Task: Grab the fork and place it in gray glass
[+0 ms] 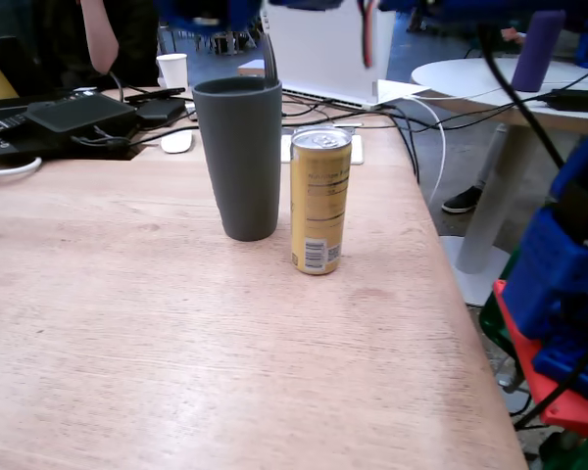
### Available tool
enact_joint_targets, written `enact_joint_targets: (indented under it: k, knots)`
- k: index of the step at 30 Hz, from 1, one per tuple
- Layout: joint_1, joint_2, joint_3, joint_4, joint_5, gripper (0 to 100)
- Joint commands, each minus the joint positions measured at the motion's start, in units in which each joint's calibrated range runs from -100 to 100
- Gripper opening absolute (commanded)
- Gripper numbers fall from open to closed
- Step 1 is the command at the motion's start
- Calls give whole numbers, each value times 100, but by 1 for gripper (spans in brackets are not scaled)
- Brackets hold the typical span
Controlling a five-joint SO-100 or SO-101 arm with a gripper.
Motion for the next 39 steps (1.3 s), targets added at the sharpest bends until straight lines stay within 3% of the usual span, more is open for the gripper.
enact_joint_targets:
  k: [1,4,8,21,23,26,30,36,39]
  knots:
    - [-1577,-307,-204,87,-29,22]
    - [-2609,-324,-204,1130,-29,22]
    - [-2762,-830,343,2271,-34,22]
    - [-2559,-4064,4817,2304,-39,22]
    - [-2068,-4398,5308,2304,-93,22]
    - [-1577,-4793,5799,2328,-449,22]
    - [-1137,-5427,6610,2337,-503,22]
    - [-1120,-6105,7337,2345,-625,22]
    - [-1120,-6482,7346,3314,-708,15]
